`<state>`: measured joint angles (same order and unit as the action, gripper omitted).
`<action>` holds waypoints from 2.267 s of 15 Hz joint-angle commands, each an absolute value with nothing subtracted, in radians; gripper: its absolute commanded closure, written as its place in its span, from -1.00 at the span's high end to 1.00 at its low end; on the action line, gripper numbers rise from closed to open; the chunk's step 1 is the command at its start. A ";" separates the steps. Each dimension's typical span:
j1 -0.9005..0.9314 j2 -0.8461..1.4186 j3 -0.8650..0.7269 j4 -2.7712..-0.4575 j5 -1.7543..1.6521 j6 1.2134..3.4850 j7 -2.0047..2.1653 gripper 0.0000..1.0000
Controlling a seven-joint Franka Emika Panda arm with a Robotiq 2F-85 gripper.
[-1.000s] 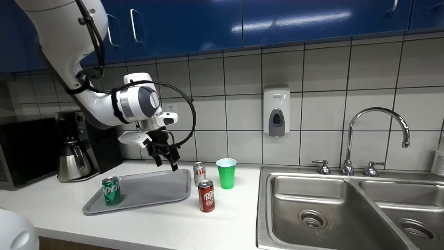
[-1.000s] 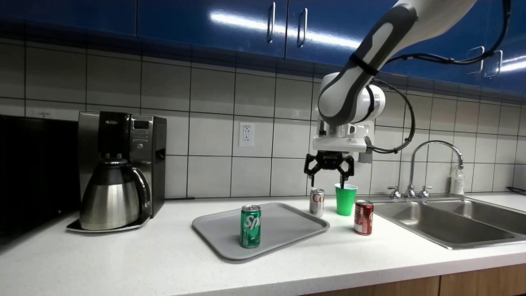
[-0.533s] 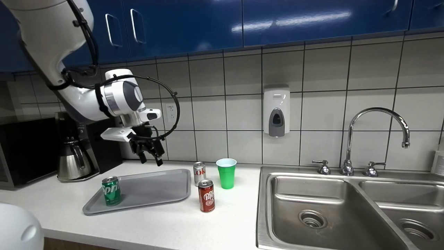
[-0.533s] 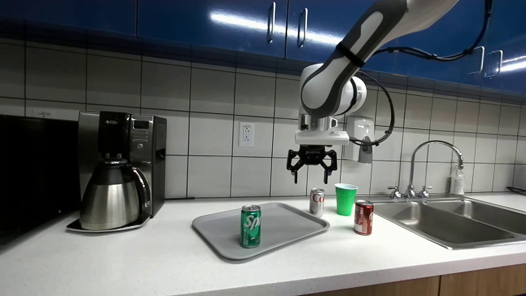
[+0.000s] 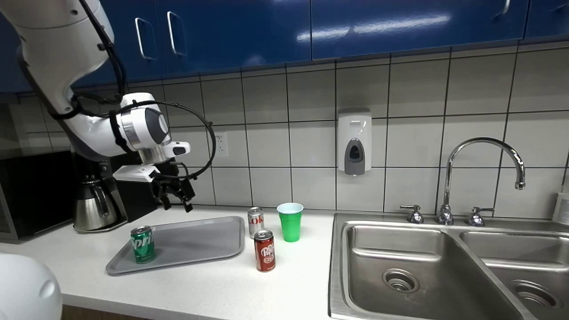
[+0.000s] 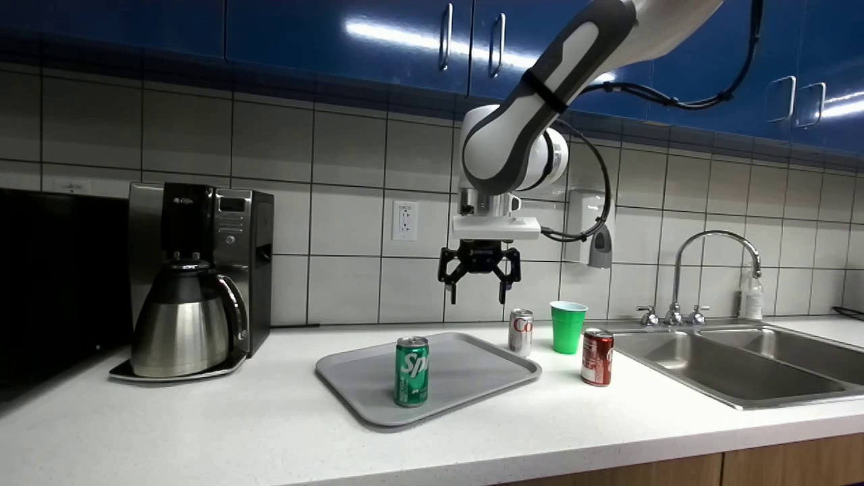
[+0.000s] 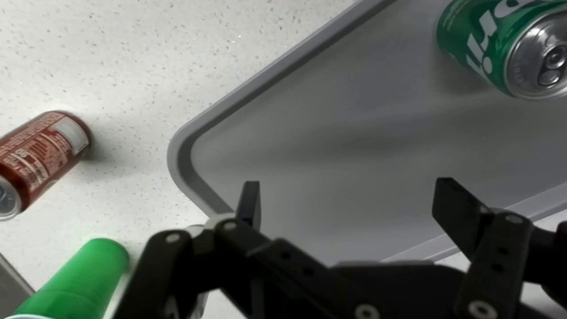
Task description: Take the cans off of the tray
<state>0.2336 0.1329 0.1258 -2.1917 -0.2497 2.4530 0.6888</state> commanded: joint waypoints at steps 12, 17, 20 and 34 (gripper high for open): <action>0.312 0.261 0.153 -2.040 -0.232 2.429 0.539 1.00; 0.327 0.272 0.178 -2.041 -0.200 2.435 0.423 1.00; 0.333 0.272 0.195 -2.046 -0.183 2.432 0.365 1.00; 0.344 0.302 0.199 -2.064 -0.157 2.413 0.281 1.00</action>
<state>0.3397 0.3000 0.2039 -2.0667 -0.1513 2.4380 0.2920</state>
